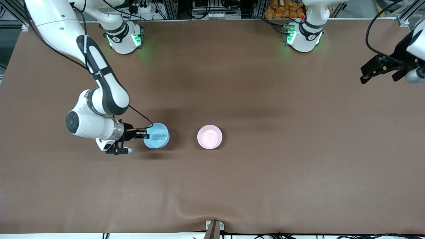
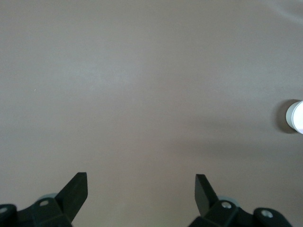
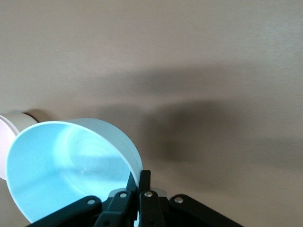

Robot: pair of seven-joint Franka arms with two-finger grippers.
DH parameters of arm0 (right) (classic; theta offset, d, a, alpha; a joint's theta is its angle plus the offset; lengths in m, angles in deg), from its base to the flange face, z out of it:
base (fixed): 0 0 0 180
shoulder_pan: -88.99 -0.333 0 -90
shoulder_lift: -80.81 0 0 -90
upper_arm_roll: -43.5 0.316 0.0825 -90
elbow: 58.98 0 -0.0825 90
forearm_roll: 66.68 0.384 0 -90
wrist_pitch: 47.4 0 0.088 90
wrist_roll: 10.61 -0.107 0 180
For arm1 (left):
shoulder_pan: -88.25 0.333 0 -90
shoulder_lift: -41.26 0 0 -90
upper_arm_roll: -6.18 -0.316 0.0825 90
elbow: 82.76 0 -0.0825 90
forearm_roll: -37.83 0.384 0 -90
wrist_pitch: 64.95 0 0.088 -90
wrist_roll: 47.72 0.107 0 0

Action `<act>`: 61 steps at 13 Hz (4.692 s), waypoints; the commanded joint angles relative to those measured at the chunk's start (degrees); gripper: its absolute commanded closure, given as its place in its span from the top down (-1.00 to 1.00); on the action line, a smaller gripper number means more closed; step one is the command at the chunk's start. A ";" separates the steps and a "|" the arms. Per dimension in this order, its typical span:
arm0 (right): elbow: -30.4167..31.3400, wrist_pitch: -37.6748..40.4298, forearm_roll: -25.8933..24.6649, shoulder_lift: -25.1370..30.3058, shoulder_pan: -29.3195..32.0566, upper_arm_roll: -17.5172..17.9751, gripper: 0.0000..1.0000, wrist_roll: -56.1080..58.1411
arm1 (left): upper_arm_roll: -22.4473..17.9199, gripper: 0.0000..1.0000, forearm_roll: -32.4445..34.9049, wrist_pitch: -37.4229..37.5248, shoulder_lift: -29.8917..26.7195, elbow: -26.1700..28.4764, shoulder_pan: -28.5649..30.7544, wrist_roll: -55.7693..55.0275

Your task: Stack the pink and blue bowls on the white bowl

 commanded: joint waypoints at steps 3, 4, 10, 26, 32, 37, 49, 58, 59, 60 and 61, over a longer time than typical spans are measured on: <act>-5.35 0.60 1.30 -0.57 -7.35 -0.51 -1.00 -12.58 | -8.42 1.00 0.03 2.73 -3.99 1.93 -6.55 0.77; -7.02 0.60 1.04 -1.44 -8.94 -0.51 -1.00 -15.05 | -8.33 1.00 0.12 2.82 -3.90 1.85 -6.63 0.68; -13.35 0.16 -5.71 -6.71 -17.47 -1.04 -1.00 -33.14 | -8.24 1.00 0.29 2.82 -3.90 1.23 -6.55 1.82; -22.15 0.16 -11.97 -14.64 -21.43 -1.57 -1.00 -40.47 | -6.76 1.00 0.03 4.13 -3.72 1.23 -6.99 3.14; -21.63 0.86 -11.97 -14.28 -21.35 -1.57 -1.00 -40.47 | -6.48 1.00 -0.06 4.13 -3.81 1.32 -6.99 3.23; -21.45 2.43 -11.97 -14.28 -21.26 -1.57 0.99 -40.38 | -6.40 1.00 -0.06 4.13 -3.55 1.41 -6.99 3.23; -7.69 11.49 -11.97 5.98 -9.42 -1.57 1.00 -30.06 | -6.40 1.00 -0.59 4.22 -3.19 1.49 -6.99 3.23; -4.22 35.39 -19.35 26.58 6.76 -10.26 1.00 -2.70 | -6.40 1.00 -0.59 4.13 -2.93 1.49 -6.99 3.14; -4.83 36.71 -20.05 27.63 8.35 -10.27 1.00 -1.29 | -6.40 1.00 -0.59 4.13 -2.93 1.49 -7.07 3.14; -5.80 38.29 -20.84 28.86 9.06 -10.36 1.00 -0.14 | -6.40 1.00 -0.59 4.13 -2.93 1.58 -7.07 3.23; -6.76 39.87 -22.16 30.00 9.15 -10.36 1.00 0.22 | -6.40 1.00 -0.59 4.13 -2.93 1.49 -7.07 3.23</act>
